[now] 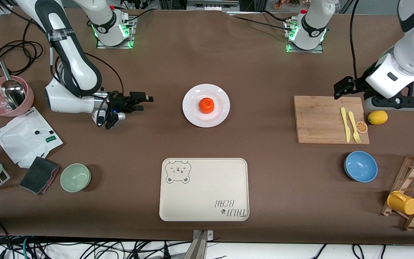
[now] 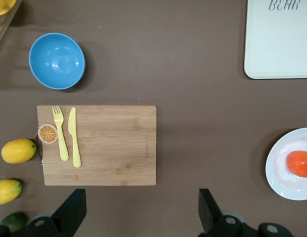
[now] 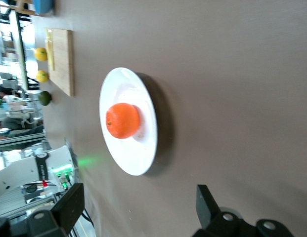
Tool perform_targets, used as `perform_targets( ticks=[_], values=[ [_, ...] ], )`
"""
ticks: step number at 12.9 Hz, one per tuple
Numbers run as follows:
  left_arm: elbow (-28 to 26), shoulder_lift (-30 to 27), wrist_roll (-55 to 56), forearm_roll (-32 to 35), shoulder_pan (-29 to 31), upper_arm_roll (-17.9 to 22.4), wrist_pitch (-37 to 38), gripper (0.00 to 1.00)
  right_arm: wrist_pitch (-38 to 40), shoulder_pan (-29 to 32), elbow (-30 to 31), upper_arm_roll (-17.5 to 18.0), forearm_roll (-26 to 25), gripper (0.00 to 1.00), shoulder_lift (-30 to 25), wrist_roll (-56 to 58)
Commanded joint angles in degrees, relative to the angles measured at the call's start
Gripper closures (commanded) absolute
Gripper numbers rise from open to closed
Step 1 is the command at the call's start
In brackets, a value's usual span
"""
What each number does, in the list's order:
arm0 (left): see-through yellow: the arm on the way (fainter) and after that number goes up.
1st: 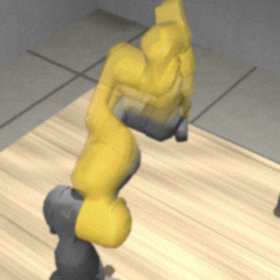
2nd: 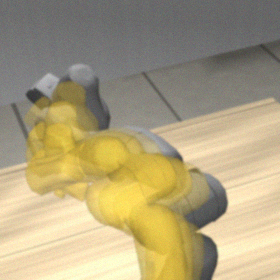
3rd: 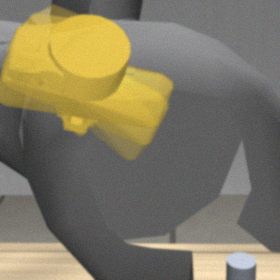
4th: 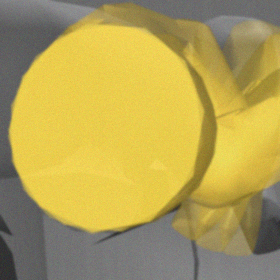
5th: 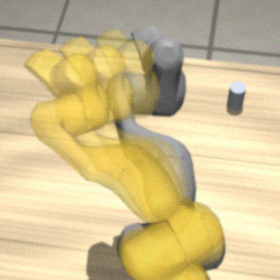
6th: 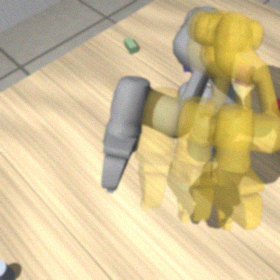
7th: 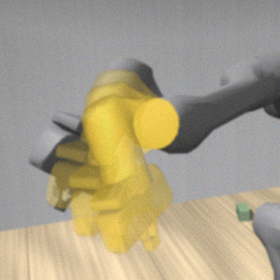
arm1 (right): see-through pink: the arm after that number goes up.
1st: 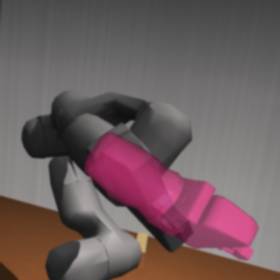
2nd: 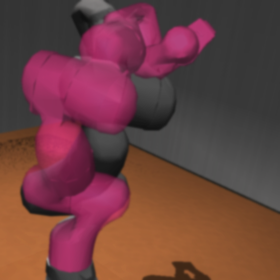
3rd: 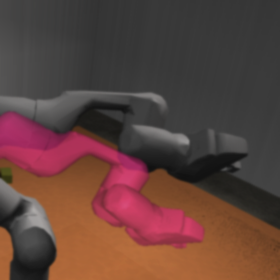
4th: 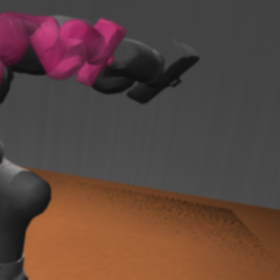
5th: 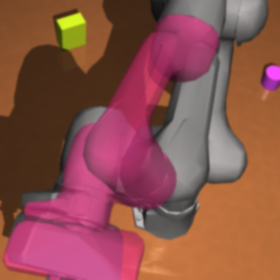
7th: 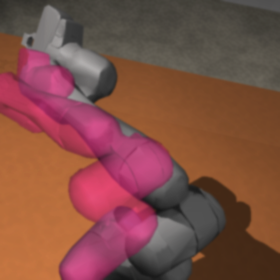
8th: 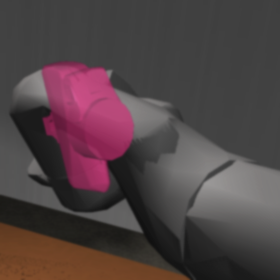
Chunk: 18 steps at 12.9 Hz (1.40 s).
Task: Place orange and plate with both arms
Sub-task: 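Raise the left gripper away while the right gripper reaches the plate rim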
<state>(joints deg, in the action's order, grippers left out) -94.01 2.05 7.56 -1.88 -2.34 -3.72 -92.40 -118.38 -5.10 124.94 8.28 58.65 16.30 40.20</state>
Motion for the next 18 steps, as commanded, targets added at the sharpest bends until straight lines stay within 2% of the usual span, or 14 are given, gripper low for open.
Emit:
perform_targets(
  ticks=[1, 4, 6, 8, 11, 14, 18],
  values=[
    [-1.7, -1.8, -1.1, -0.5, 2.2, 0.0, -1.4, 0.0, -5.0, 0.2, 3.2, 3.5, 6.0, 0.0, 1.2, 5.5],
    [-0.6, -1.8, -1.0, -0.4, 2.2, -0.2, -0.5, 0.0, -10.5, -0.1, 3.6, 7.3, 12.4, 0.0, 4.1, 7.7],
    [1.5, -1.1, -1.1, 0.6, 1.9, -0.5, 1.5, 0.0, -14.1, -0.9, 3.6, 9.3, 14.6, 0.0, 5.1, 9.0],
    [1.6, -1.2, -1.1, 3.3, 1.2, -0.8, 1.5, 0.0, -15.2, -2.2, 3.6, 9.4, 17.0, 0.0, 6.1, 9.2],
    [1.7, -1.1, -1.1, 3.4, 1.1, -0.8, 1.5, 0.0, -18.9, -3.9, 3.2, 10.2, 21.1, 0.01, 8.5, 11.8],
    [2.1, -1.2, -1.1, 2.9, 1.3, -0.5, 2.3, 0.0, -20.6, -6.1, 3.1, 10.3, 26.9, 0.07, 9.5, 15.4],
    [2.2, -1.2, -0.9, 2.3, 1.2, -0.5, 2.9, 0.0, -22.2, -6.9, 3.0, 10.3, 27.6, 0.15, 10.2, 15.5]
  ],
)
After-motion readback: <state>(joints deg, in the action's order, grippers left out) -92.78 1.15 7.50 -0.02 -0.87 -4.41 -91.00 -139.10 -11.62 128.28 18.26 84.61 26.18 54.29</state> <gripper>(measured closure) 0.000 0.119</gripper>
